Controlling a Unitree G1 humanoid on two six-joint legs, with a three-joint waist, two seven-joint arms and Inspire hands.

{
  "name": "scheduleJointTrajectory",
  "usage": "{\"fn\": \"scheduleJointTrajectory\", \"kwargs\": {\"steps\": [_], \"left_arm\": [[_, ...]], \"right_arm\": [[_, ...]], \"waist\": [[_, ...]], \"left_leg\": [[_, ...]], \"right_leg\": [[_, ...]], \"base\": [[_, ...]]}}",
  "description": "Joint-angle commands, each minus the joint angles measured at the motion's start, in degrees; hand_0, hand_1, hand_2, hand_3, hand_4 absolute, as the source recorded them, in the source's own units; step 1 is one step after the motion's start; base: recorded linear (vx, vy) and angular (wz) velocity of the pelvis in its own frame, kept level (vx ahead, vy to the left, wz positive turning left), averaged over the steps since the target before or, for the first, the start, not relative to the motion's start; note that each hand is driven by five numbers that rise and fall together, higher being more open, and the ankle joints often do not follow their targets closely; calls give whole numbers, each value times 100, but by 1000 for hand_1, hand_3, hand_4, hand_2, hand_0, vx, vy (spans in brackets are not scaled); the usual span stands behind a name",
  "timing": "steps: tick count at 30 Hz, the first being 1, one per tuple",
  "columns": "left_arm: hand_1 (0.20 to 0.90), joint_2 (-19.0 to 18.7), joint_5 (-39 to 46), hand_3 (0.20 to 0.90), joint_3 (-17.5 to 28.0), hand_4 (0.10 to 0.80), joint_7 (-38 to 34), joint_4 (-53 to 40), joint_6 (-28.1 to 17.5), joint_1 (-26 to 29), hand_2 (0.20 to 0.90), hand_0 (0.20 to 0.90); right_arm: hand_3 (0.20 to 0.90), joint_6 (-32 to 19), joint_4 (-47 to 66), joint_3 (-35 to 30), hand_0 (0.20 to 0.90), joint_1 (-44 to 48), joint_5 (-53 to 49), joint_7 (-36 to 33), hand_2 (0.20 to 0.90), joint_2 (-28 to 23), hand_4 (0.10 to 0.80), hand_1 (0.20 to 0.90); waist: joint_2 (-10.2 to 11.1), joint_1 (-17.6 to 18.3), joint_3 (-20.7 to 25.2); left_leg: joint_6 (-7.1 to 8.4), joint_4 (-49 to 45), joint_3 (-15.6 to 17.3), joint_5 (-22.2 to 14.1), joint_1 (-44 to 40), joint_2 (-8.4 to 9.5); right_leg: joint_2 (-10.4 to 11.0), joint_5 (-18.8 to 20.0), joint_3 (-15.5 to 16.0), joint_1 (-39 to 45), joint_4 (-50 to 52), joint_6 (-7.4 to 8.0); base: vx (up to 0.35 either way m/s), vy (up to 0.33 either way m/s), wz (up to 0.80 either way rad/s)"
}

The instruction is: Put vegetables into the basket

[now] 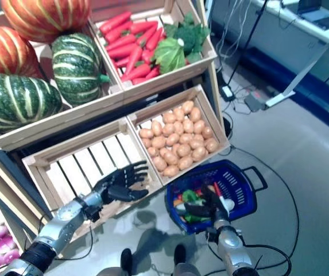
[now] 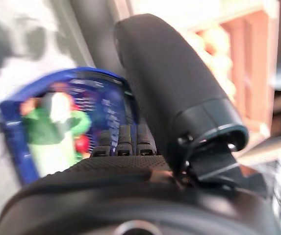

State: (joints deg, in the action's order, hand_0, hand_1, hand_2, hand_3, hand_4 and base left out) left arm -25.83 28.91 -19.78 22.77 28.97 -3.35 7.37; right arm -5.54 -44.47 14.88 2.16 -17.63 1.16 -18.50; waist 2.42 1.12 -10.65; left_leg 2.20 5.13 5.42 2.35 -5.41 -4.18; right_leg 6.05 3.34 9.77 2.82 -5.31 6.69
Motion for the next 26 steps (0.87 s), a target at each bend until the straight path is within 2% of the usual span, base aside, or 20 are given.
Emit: {"fn": "scheduleJointTrajectory", "kwargs": {"steps": [1, 2, 3, 5, 8, 12, 15, 20, 26], "left_arm": [[900, 225, -604, 900, -26, 800, 83, 349, -324, 100, 900, 900], [900, 298, -791, 900, -3, 800, 97, 621, -281, 64, 900, 900], [900, 315, -812, 900, -4, 800, 95, 681, -287, 60, 900, 900], [900, 461, -1203, 900, -17, 800, -37, 1246, -37, 54, 900, 900], [900, 544, -1727, 900, -33, 800, -236, 1769, 41, 86, 900, 900], [900, 675, -2063, 900, 47, 800, -565, 2394, 409, 97, 900, 900], [900, 751, -2514, 900, 29, 800, -683, 2790, 399, 16, 900, 900], [900, 806, -2582, 900, 44, 800, -797, 3094, 680, -35, 900, 900], [900, 835, -2584, 900, 95, 800, -863, 3254, 694, -49, 900, 900]], "right_arm": [[900, 303, -239, 179, 900, -129, 77, 483, 900, -87, 800, 900], [900, 505, -548, 126, 900, -154, 12, 478, 900, -3, 800, 900], [900, 473, -632, 118, 900, -155, 33, 486, 900, 11, 800, 900], [900, 887, -1227, 28, 900, -163, -52, 261, 900, 155, 800, 900], [900, 990, -1575, -100, 900, -178, -83, 94, 900, 261, 800, 900], [900, 987, -1703, -92, 900, -125, 9, -17, 900, 383, 800, 900], [900, 950, -1667, -60, 900, -28, -138, -125, 900, 440, 800, 900], [900, 891, -1641, 9, 900, 71, -116, -144, 900, 451, 800, 900], [900, 841, -1739, 50, 900, 128, -95, -56, 900, 465, 800, 900]], "waist": [[-53, -17, 400], [-45, -10, 429], [-47, -9, 431], [-66, 10, 459], [-79, 33, 474], [-97, 20, 514], [-106, -5, 526], [-143, -15, 527], [-156, -43, 548]], "left_leg": [[230, -13, 10, -23, 150, -145], [228, -13, 29, -44, 117, -145], [227, -13, 36, -49, 110, -148], [214, -13, 71, -54, 91, -172], [196, -13, 98, -84, 54, -172], [181, -13, 85, -106, 27, -164], [181, -13, 74, -107, 15, -165], [177, -13, 59, -112, 5, -160], [165, -13, 23, -134, -16, -151]], "right_leg": [[53, 46, 158, 251, 45, 27], [53, 44, 164, 272, 32, 37], [53, 41, 164, 277, 33, 38], [55, 26, 155, 299, 56, 55], [66, 23, 139, 310, 50, 73], [86, 12, 150, 341, 39, 93], [94, 6, 157, 354, 31, 97], [108, -16, 144, 355, 31, 94], [129, -40, 139, 374, 31, 95]], "base": [[49, 18, -6], [40, 15, -1], [52, 31, -2], [35, 34, -4], [31, 19, -9], [40, 16, -6], [22, 3, 2], [5, 13, 0], [5, 3, 0]]}}
